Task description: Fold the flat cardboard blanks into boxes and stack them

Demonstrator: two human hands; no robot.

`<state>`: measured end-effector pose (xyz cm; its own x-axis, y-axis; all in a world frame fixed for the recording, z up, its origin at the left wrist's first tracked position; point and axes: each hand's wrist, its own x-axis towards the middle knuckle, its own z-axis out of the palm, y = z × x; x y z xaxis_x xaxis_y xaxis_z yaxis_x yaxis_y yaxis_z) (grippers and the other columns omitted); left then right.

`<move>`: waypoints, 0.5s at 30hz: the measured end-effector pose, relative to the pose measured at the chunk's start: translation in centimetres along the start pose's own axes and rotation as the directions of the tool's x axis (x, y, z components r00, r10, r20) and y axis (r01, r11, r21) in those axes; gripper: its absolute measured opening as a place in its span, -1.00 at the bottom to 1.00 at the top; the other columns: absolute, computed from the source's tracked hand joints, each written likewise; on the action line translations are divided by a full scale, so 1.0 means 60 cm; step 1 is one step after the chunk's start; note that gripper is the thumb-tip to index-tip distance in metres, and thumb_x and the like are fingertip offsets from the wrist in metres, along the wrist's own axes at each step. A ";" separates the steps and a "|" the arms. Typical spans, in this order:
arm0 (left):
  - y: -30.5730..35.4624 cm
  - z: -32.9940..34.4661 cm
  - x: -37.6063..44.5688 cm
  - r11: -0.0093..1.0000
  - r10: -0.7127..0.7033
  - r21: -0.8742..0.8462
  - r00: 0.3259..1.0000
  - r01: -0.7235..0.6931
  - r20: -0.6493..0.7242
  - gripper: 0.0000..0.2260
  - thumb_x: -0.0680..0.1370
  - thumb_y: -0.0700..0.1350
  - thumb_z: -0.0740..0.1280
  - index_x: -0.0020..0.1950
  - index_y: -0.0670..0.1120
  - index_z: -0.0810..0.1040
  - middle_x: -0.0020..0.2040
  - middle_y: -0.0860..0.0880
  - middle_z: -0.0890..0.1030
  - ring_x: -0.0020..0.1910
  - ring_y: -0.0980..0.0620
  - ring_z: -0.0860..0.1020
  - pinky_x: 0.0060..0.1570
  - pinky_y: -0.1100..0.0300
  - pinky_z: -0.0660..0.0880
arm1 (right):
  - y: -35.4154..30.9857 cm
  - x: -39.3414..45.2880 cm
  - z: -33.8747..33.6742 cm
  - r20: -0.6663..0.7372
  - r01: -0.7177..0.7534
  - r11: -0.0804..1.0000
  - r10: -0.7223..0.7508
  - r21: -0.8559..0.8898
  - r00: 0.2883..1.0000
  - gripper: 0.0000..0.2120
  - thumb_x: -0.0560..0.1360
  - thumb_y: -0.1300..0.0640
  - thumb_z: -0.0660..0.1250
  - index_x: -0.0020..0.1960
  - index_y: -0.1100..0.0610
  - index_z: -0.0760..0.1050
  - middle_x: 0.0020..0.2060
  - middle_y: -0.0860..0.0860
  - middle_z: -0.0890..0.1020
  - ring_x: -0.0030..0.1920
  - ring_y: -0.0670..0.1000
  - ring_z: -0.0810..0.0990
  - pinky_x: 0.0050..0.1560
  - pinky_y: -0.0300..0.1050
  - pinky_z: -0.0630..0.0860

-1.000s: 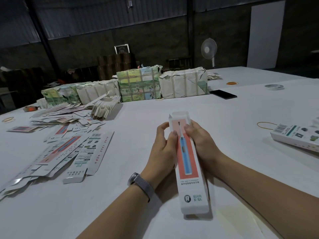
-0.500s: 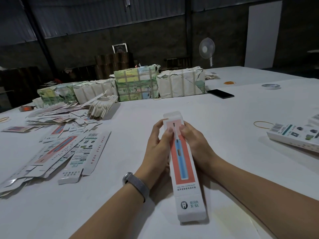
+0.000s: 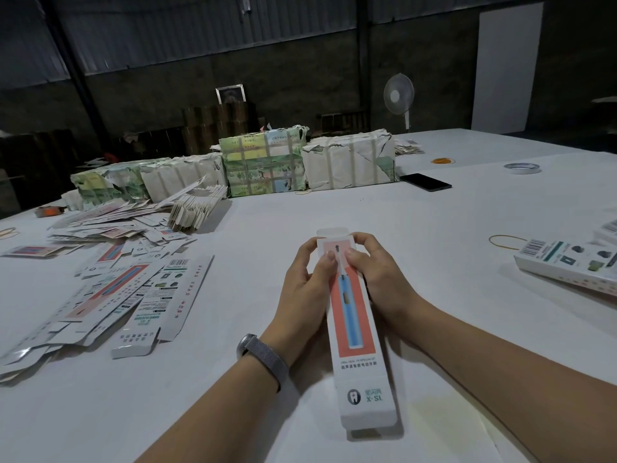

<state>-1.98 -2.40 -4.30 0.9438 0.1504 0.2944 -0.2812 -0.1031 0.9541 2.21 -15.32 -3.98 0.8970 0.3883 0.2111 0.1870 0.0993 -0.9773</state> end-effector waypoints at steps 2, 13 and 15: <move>0.000 0.001 0.001 1.000 -0.004 0.002 1.000 0.004 0.003 -0.87 0.68 0.02 0.21 0.18 0.24 0.44 -0.16 0.07 0.73 -0.23 0.01 0.73 -0.27 0.25 0.62 | 0.000 0.000 0.000 -0.006 -0.001 1.000 0.002 0.007 1.000 -0.88 0.69 0.00 0.12 0.18 -0.06 0.39 -0.05 0.12 0.69 -0.19 0.12 0.73 -0.15 -0.08 0.67; 0.000 0.003 0.000 0.999 -0.039 0.022 0.998 0.038 0.051 -0.87 0.68 0.05 0.20 0.21 0.23 0.45 -0.13 0.10 0.73 -0.20 0.01 0.73 -0.28 0.27 0.61 | 0.006 0.006 -0.002 -0.125 0.045 0.999 -0.046 -0.006 0.991 -0.91 0.67 0.07 0.19 0.08 0.06 0.45 -0.05 0.08 0.67 -0.20 0.06 0.72 -0.23 -0.21 0.63; -0.001 0.003 -0.001 0.998 -0.053 0.024 0.997 0.051 0.055 -0.87 0.67 0.06 0.20 0.21 0.24 0.42 -0.13 0.09 0.73 -0.20 0.01 0.73 -0.28 0.27 0.61 | 0.006 0.006 -0.002 -0.136 0.054 0.998 -0.056 -0.019 0.989 -0.92 0.67 0.08 0.20 0.08 0.05 0.46 -0.05 0.08 0.67 -0.19 0.06 0.72 -0.22 -0.20 0.64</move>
<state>-1.99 -2.56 -4.36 0.9654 0.1010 0.2404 -0.2281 -0.1189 0.9663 2.64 -15.24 -4.26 0.9313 0.2538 0.2611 0.2426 0.1023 -0.9647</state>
